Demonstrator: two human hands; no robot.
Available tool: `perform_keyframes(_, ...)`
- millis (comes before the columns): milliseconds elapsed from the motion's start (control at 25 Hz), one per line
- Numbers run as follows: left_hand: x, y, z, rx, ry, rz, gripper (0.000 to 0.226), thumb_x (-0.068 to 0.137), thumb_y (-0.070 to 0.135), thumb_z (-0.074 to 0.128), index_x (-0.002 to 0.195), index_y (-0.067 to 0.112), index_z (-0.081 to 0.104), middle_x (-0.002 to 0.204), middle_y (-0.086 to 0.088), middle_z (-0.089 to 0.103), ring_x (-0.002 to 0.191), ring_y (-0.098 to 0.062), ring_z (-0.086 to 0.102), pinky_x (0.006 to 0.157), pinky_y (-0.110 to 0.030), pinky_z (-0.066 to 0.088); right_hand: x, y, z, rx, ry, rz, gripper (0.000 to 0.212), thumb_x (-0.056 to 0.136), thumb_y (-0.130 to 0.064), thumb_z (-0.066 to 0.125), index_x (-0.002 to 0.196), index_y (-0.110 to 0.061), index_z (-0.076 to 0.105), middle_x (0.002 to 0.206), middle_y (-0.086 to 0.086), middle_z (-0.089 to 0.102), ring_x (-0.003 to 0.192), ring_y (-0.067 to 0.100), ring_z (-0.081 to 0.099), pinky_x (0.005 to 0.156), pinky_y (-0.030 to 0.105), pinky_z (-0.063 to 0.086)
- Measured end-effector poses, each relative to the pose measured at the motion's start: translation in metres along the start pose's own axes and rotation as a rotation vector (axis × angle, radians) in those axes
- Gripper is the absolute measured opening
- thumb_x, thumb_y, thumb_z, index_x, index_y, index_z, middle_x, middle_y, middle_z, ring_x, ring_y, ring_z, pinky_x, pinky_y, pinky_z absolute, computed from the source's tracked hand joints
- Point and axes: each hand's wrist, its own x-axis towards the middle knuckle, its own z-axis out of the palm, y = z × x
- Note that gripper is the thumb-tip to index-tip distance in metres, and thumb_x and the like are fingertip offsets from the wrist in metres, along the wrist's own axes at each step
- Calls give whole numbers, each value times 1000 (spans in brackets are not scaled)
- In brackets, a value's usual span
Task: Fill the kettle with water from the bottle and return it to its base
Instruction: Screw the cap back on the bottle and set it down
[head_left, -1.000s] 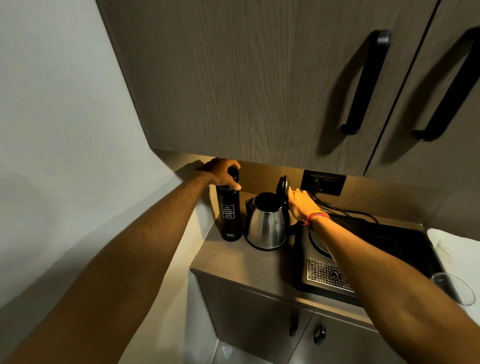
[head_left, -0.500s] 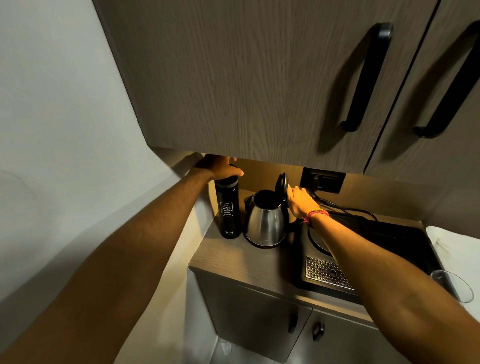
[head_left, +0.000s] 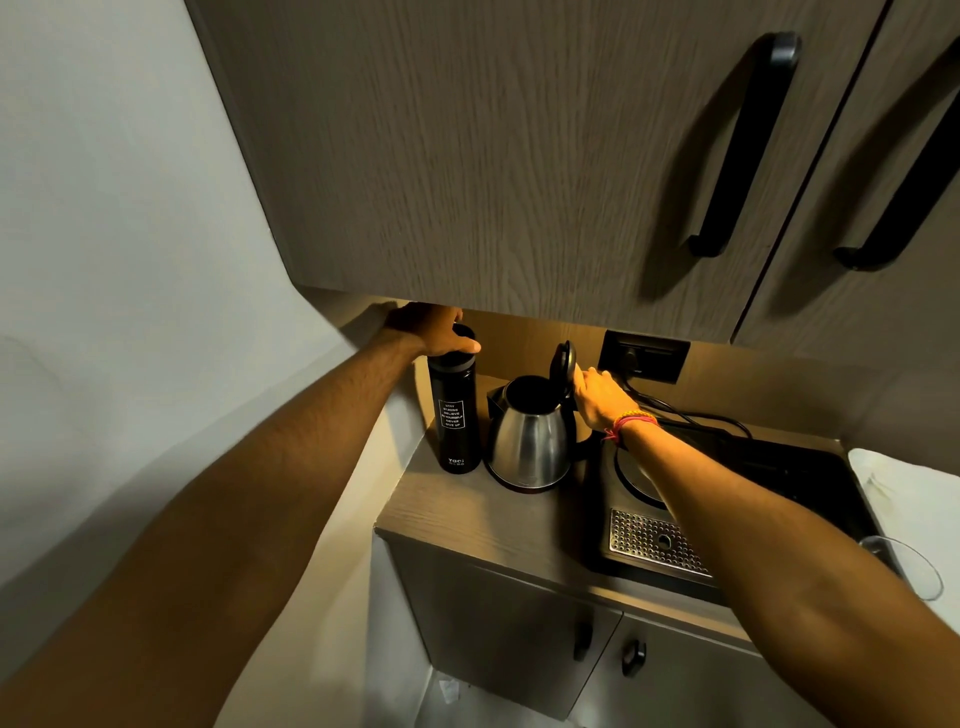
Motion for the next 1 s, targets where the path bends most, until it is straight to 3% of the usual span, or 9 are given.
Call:
perform_keyframes(160, 6, -1, -7, -88, -121, 47, 62, 83, 12, 78, 140, 5, 52, 139, -20, 55, 130, -38, 56, 107, -48, 52, 0, 1, 1, 36, 13, 20, 58, 97, -9, 42, 151, -4, 22, 129, 27, 53, 123, 46, 48, 108, 55, 42)
perform_keyframes(360, 6, -2, 1, 21, -21, 41, 71, 85, 41, 79, 142, 9, 51, 149, -15, 53, 136, -36, 52, 112, -51, 48, 1, 4, 3, 152, 8, 67, 55, 98, -10, 41, 150, -3, 24, 130, 29, 52, 124, 46, 47, 108, 55, 41)
perform_keyframes(480, 10, -2, -3, -37, -123, 50, 64, 86, 17, 77, 144, 6, 51, 146, -21, 54, 134, -38, 54, 103, -39, 50, -1, 3, -1, 194, 15, 78, 56, 99, -9, 40, 152, -2, 21, 135, 29, 49, 129, 46, 45, 110, 54, 40)
perform_keyframes(560, 10, -4, -4, -109, -169, 44, 65, 84, 7, 77, 143, 4, 52, 145, -23, 55, 134, -40, 53, 101, -42, 50, -5, 1, -4, 231, 24, 87, 55, 100, -9, 38, 152, -2, 20, 137, 29, 48, 130, 45, 44, 111, 53, 39)
perform_keyframes(720, 5, -6, 4, -59, -55, 46, 66, 88, 34, 77, 146, 12, 51, 152, -18, 50, 139, -39, 50, 111, -51, 49, -16, -9, -16, 265, 53, 86, 55, 101, -6, 38, 152, 0, 18, 139, 26, 48, 131, 42, 44, 113, 48, 38)
perform_keyframes(840, 4, 0, 9, -44, -93, 94, 65, 88, 16, 70, 150, 19, 49, 143, -16, 55, 134, -38, 53, 110, -53, 48, -34, -18, -27, 94, 57, 34, 55, 102, -4, 37, 153, 2, 17, 143, 25, 45, 134, 40, 42, 115, 46, 35)
perform_keyframes(920, 1, 9, 16, -29, -52, 126, 64, 88, 12, 66, 150, 19, 49, 118, -13, 60, 117, -36, 60, 106, -51, 50, -42, -23, -34, 45, 26, 56, 55, 103, -2, 35, 154, 3, 13, 147, 28, 41, 137, 41, 40, 117, 45, 32)
perform_keyframes(1000, -5, 20, 28, 10, 48, 159, 62, 91, 14, 61, 151, 19, 47, 126, -14, 62, 118, -34, 60, 102, -41, 52, -43, -32, -36, 28, -31, 70, 55, 103, 0, 32, 153, 5, 12, 149, 34, 36, 138, 42, 39, 118, 45, 30)
